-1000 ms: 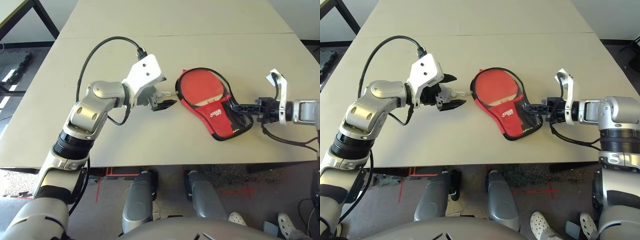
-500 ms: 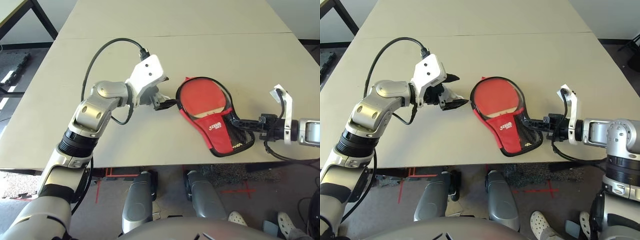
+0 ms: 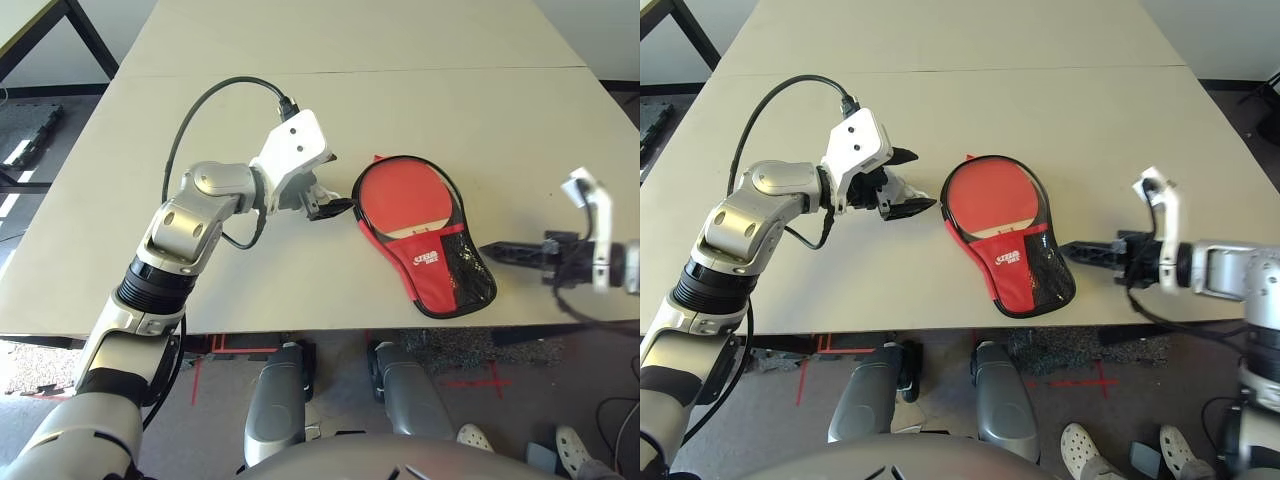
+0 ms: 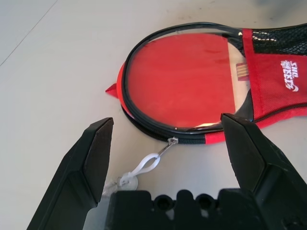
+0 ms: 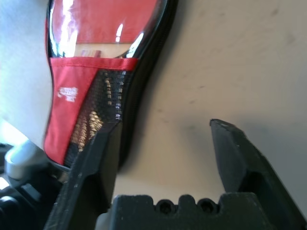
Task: Store the ping-pong paddle in its case and zip it.
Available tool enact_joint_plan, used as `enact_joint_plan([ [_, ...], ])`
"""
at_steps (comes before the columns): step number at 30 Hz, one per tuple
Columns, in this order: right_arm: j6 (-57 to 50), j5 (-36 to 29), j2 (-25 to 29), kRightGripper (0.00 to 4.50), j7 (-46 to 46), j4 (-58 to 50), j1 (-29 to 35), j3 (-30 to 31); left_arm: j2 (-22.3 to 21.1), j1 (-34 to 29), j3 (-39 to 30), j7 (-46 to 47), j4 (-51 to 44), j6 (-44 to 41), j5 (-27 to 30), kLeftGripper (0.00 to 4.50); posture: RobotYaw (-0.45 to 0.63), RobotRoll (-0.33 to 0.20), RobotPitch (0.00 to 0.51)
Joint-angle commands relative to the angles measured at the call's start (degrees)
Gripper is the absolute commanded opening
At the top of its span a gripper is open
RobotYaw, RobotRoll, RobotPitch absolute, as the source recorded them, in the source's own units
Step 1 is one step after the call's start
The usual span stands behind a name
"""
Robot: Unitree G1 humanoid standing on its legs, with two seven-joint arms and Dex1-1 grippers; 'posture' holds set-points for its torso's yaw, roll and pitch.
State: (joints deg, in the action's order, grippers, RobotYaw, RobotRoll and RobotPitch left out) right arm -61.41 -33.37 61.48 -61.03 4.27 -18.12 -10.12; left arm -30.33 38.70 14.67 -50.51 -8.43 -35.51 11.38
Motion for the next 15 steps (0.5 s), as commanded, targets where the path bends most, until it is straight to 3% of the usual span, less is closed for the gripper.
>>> enact_joint_plan([
  [1,19.6,9.3,1.0,4.46,-8.1,12.1,-6.5,7.7,-0.6,0.4,0.3,-0.9,-0.6,-0.3,0.1,4.5,-0.01,0.0,0.175],
  [4,32.9,13.8,-2.5,4.46,-14.2,24.3,-16.0,11.2,-1.1,0.3,-0.2,-0.9,-0.7,-0.5,0.1,4.5,0.0,0.0,0.177],
  [8,42.7,18.8,-8.8,4.46,-19.2,38.8,-28.2,14.6,-1.9,-0.2,-0.8,-0.5,-1.8,-1.4,0.2,4.5,0.01,0.0,0.179],
  [15,56.5,26.5,-19.7,4.46,-21.5,55.2,-40.1,17.7,-3.4,-1.3,-2.2,0.7,-3.6,-3.1,0.1,4.5,0.06,0.0,0.186],
])
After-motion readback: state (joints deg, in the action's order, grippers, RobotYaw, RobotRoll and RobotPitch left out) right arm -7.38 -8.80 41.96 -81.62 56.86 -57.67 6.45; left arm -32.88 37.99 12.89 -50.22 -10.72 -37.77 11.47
